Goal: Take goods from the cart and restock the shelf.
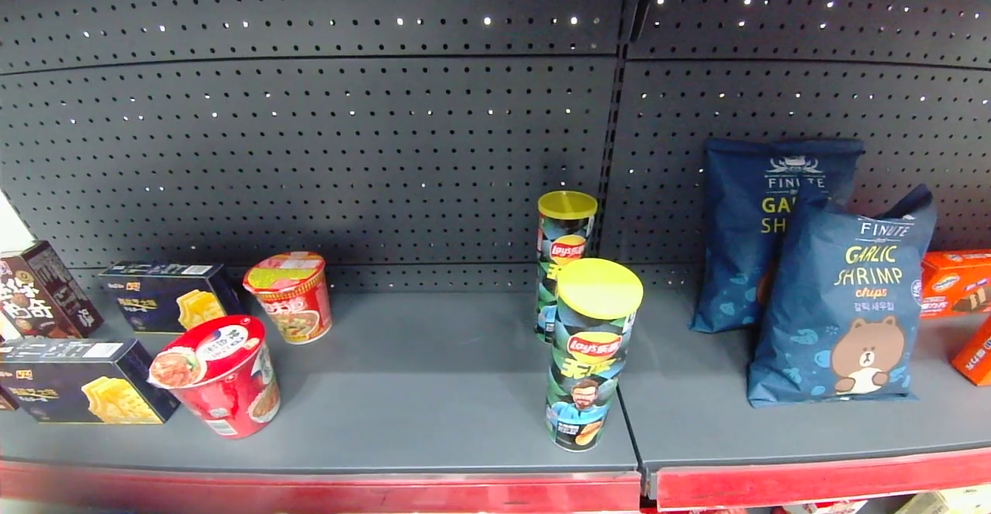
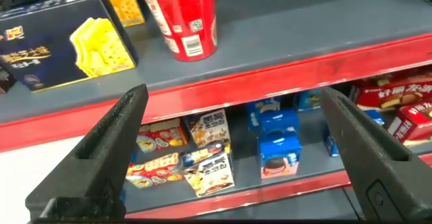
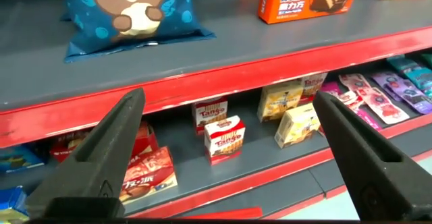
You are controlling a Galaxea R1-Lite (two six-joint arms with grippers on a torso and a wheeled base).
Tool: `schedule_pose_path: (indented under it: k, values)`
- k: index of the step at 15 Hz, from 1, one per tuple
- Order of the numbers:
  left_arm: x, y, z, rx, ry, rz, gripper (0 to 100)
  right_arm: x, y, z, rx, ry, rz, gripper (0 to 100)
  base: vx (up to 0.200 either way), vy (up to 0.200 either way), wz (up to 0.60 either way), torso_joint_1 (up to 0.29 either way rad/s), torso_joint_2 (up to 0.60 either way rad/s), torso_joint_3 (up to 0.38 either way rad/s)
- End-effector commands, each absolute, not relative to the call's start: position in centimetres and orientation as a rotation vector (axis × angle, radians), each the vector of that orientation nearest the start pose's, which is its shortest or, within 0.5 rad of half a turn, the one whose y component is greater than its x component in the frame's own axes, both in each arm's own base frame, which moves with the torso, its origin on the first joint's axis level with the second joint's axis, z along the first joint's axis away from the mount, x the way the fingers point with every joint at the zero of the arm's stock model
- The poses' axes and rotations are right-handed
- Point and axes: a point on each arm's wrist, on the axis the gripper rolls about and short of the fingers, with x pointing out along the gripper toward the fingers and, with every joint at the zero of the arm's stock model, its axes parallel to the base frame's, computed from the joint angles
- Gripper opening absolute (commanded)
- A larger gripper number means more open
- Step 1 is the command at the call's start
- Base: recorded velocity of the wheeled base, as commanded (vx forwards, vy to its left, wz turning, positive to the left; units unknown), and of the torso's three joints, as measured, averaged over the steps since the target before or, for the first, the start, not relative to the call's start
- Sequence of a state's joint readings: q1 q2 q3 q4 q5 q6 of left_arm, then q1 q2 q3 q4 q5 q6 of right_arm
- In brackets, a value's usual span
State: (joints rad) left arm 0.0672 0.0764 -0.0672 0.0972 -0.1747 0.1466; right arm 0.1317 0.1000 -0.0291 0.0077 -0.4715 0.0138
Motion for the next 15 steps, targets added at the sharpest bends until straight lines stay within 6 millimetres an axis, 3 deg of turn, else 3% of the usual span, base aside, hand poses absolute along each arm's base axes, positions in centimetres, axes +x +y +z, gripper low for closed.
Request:
schedule_pose_path:
  k: [1,3,6,15]
  values:
    - [-2.12,-0.52,8.55,0.137,0.103,-0.109,100,-1.73,-1.26,8.51,-0.013,0.077,-0.339,100,0.0,0.0,0.0,0.0,0.0,0.0]
    - [-2.12,-0.47,8.55,0.135,0.106,-0.085,100,-1.73,-1.26,8.51,-0.013,0.077,-0.339,100,0.0,0.0,0.0,0.0,0.0,0.0]
    - [-2.1,-0.47,8.45,0.147,0.105,-0.088,100,-1.73,-1.26,8.51,-0.031,0.081,-0.34,100,0.0,-0.2,0.0,0.001,0.0,0.004]
    - [-2.07,-0.47,8.45,0.138,0.104,-0.086,100,-1.72,-1.25,8.51,-0.052,0.084,-0.332,100,0.0,-0.022,0.0,0.0,0.0,0.0]
